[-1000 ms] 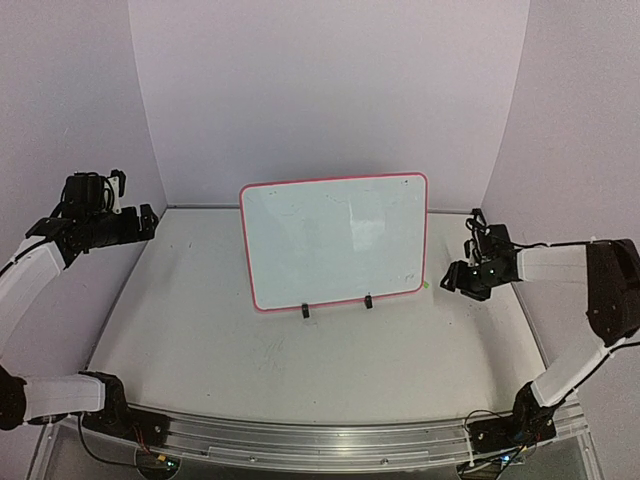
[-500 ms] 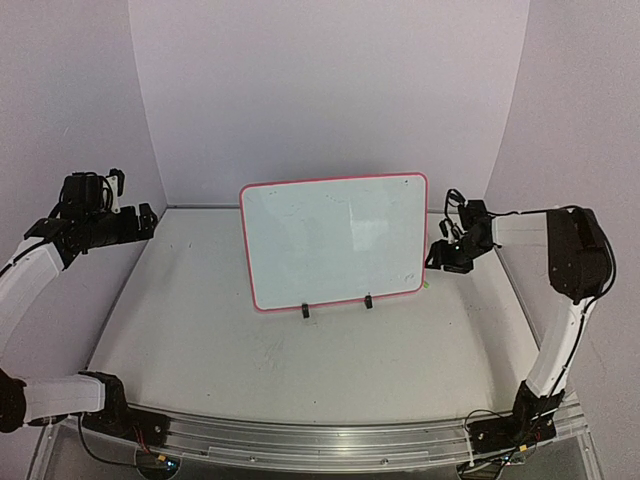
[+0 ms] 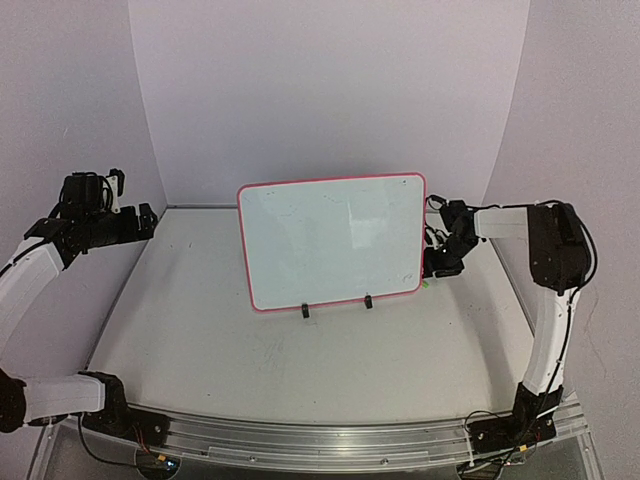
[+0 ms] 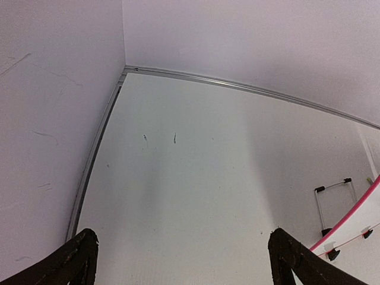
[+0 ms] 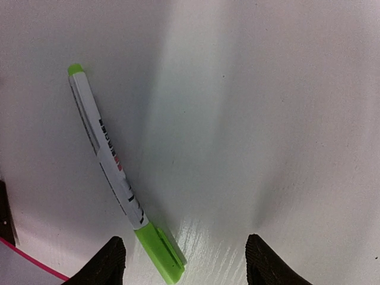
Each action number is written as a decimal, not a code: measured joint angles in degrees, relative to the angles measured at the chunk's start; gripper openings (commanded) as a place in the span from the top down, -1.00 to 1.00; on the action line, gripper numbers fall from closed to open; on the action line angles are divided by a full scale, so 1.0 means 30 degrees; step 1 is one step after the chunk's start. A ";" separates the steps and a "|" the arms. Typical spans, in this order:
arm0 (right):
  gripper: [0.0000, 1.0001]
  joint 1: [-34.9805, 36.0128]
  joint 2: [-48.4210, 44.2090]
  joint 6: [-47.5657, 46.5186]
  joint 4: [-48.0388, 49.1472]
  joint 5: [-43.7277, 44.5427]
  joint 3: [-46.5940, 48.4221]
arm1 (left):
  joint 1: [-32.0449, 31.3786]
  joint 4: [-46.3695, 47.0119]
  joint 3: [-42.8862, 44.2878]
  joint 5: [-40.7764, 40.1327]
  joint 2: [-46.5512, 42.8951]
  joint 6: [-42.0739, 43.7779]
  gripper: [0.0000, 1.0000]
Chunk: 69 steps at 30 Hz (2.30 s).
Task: Write a sentence on the whiteboard
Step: Pick up the whiteboard marker from the center of the board.
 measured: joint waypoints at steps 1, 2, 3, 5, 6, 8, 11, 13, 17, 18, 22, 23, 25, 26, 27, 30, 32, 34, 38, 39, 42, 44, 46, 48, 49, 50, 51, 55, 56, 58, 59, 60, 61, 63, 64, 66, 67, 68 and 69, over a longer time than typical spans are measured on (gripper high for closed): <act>-0.24 0.0101 0.0186 -0.0085 -0.0212 0.0186 0.0191 | 0.0000 0.0000 0.0000 0.0005 0.0000 -0.0005 -0.99; -0.23 0.0201 0.0349 -0.0183 -0.0384 0.0359 0.0360 | 0.0000 0.0000 0.0000 0.0016 0.0000 -0.0006 -0.99; -0.21 0.0289 0.0472 -0.0274 -0.0545 0.0545 0.0503 | 0.0000 0.0000 0.0000 0.0031 0.0000 -0.0010 -0.99; -0.16 0.0431 0.0597 -0.0414 -0.0773 0.0928 0.0743 | 0.0000 0.0003 0.0000 0.0060 0.0000 -0.0013 -0.99; -0.14 0.0500 0.0632 -0.0453 -0.0874 0.1104 0.0816 | 0.0000 0.0002 0.0000 0.0069 0.0000 -0.0018 -0.99; -0.08 0.0603 0.0713 -0.0475 -0.1027 0.1513 0.0893 | 0.0000 0.0000 0.0000 0.0072 0.0000 -0.0043 -0.99; 0.04 0.0679 0.0762 -0.0436 -0.1067 0.2211 0.0915 | 0.0000 0.0002 0.0000 0.0072 0.0000 -0.0077 -0.99; 0.11 0.0689 0.0777 -0.0396 -0.1077 0.2651 0.0915 | 0.0000 0.0000 0.0000 0.0085 0.0000 -0.0086 -0.99; 0.27 0.0689 0.0792 -0.0188 -0.1092 0.3398 0.0888 | 0.0000 0.0000 0.0000 0.0162 0.0000 -0.0135 -0.99; 0.31 0.0689 0.0792 -0.0163 -0.1060 0.3482 0.0854 | 0.0000 0.0000 0.0000 0.0173 0.0000 -0.0144 -0.99; 0.44 0.0689 0.0792 -0.0016 -0.0850 0.3433 0.0772 | 0.0000 0.0000 0.0000 0.0186 0.0000 -0.0144 -0.99; 0.48 0.0685 0.0792 0.0011 -0.0768 0.3337 0.0761 | 0.0000 0.0004 0.0000 0.0192 0.0000 -0.0144 -0.99; 0.54 0.0682 0.0792 0.0075 -0.0622 0.3119 0.0739 | 0.0000 0.0000 0.0000 0.0196 0.0000 -0.0144 -0.99; 0.57 0.0682 0.0792 0.0094 -0.0551 0.2990 0.0732 | 0.0000 0.0000 0.0000 0.0203 0.0000 -0.0144 -0.99; 0.59 0.0682 0.0792 0.0099 -0.0487 0.2888 0.0705 | 0.0000 0.0000 0.0000 0.0197 0.0000 -0.0144 -0.99; 0.66 0.0682 0.0749 0.0157 -0.0191 0.2702 0.0539 | 0.0000 0.0000 0.0000 0.0203 0.0000 -0.0144 -0.99; 0.70 0.0682 0.0605 0.0296 0.0155 0.2699 0.0235 | 0.0000 0.0000 0.0000 0.0203 0.0000 -0.0144 -0.99; 0.76 0.0682 0.0336 0.0431 0.0564 0.2712 -0.0246 | 0.0000 0.0000 0.0000 0.0203 0.0000 -0.0150 -0.99; 0.85 0.0706 -0.0365 0.1067 0.1200 0.2697 -0.1395 | 0.0000 0.0005 0.0000 0.0502 0.0000 -0.0152 -0.99; 0.87 0.0711 -0.0545 0.1224 0.1348 0.2694 -0.1682 | 0.0000 0.0007 0.0000 0.0605 0.0000 -0.0152 -0.99; 0.93 0.0711 -0.1165 0.1640 0.1757 0.2604 -0.2610 | 0.0000 0.0007 0.0000 0.0796 0.0000 -0.0159 -0.99; 0.94 0.0712 -0.1557 0.1920 0.1842 0.2460 -0.3167 | 0.0000 0.0007 0.0000 0.0904 0.0000 -0.0159 -0.99; 0.92 0.0718 -0.1952 0.2245 0.1860 0.2278 -0.3705 | 0.0000 0.0007 0.0000 0.1005 0.0000 -0.0159 -0.99; 0.81 0.0718 -0.2346 0.2597 0.1871 0.2113 -0.4206 | 0.0000 0.0007 0.0000 0.1027 0.0000 -0.0159 -0.99; 0.76 0.0718 -0.2591 0.2767 0.1846 0.2063 -0.4526 | 0.0000 0.0007 0.0000 0.1032 0.0000 -0.0159 -0.99; 0.72 0.0718 -0.2849 0.2943 0.1733 0.2050 -0.4832 | 0.0000 0.0007 0.0000 0.1033 0.0000 -0.0159 -0.99; 0.68 0.0718 -0.3054 0.3086 0.1575 0.2053 -0.5058 | 0.0000 0.0007 0.0000 0.1033 0.0000 -0.0159 -0.99; 0.40 0.0718 -0.3266 0.3507 0.1302 0.2129 -0.5245 | 0.0000 0.0007 0.0000 0.1055 0.0000 -0.0159 -0.99; 0.36 0.0718 -0.3266 0.3552 0.1293 0.2135 -0.5241 | 0.0000 0.0007 0.0000 0.1055 0.0000 -0.0159 -0.99; 0.33 0.0718 -0.3258 0.3572 0.1265 0.2103 -0.5223 | 0.0000 0.0007 0.0000 0.1062 0.0000 -0.0159 -0.99; 0.33 0.0718 -0.3235 0.3538 0.1240 0.2087 -0.5177 | 0.0000 0.0007 0.0000 0.1062 0.0000 -0.0159 -0.99; 0.33 0.0718 -0.3173 0.3526 0.1190 0.2068 -0.5083 | 0.0000 0.0007 0.0000 0.1055 0.0000 -0.0159 -0.99; 0.33 0.0718 -0.3041 0.3520 0.1143 0.2062 -0.4922 | 0.0000 0.0007 0.0000 0.1055 0.0000 -0.0159 -0.99; 0.34 0.0718 -0.2696 0.3447 0.1123 0.2067 -0.4499 | 0.0000 0.0007 0.0000 0.1055 0.0000 -0.0154 -0.99; 0.34 0.0718 -0.2559 0.3388 0.1135 0.2067 -0.4307 | 0.0000 0.0007 0.0000 0.1055 0.0000 -0.0156 -0.99; 0.36 0.0730 -0.2363 0.3213 0.1143 0.2067 -0.4064 | 0.0000 0.0007 0.0000 0.1055 0.0000 -0.0154 -0.99; 0.37 0.0759 -0.2292 0.3094 0.1138 0.2095 -0.3974 | 0.0000 0.0007 0.0000 0.1060 0.0000 -0.0159 -0.99; 0.39 0.0807 -0.2227 0.3005 0.1138 0.2137 -0.3892 | 0.0000 0.0007 0.0000 0.1062 0.0003 -0.0159 -0.99; 0.41 0.0866 -0.2164 0.2933 0.1137 0.2178 -0.3812 | 0.0000 0.0007 0.0000 0.1063 0.0007 -0.0159 -0.99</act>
